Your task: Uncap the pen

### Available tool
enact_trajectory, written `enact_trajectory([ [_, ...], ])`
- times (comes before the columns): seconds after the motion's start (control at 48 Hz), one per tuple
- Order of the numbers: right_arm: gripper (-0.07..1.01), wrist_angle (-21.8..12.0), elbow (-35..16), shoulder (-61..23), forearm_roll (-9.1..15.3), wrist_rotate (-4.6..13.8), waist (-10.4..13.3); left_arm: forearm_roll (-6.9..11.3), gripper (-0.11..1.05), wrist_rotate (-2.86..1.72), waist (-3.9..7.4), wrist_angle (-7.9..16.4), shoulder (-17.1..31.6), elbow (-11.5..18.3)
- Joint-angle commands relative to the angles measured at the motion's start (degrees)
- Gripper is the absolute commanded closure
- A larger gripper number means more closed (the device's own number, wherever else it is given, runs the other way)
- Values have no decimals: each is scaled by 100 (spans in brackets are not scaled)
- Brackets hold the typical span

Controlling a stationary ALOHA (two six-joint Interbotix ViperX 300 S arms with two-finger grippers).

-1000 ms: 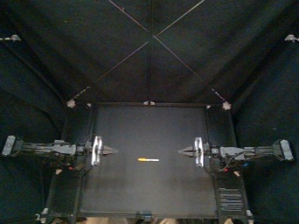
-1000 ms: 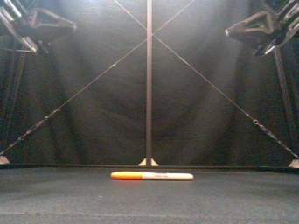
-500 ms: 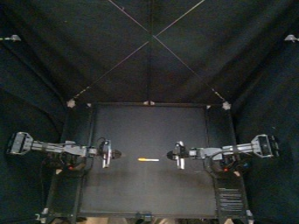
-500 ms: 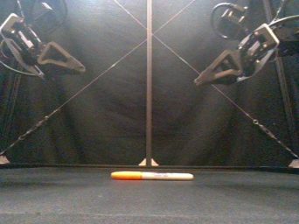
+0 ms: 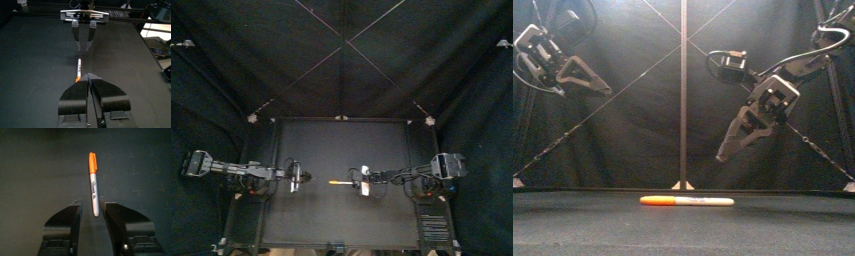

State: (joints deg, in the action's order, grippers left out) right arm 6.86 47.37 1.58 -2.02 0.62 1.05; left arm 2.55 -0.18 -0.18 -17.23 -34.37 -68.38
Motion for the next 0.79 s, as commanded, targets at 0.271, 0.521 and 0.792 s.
enact_trajectory([
  [0.271, 16, -343, -527, -545, 176, -18, 132, 9, 12, 18, 26, -53, 132, 176],
  [0.521, 16, -413, -668, -826, 167, -18, 308, 9, 9, 18, 26, -53, 132, 193],
  [0.792, 22, -466, -650, -1037, 141, -9, 290, 9, 9, 9, 18, -79, 132, 202],
])
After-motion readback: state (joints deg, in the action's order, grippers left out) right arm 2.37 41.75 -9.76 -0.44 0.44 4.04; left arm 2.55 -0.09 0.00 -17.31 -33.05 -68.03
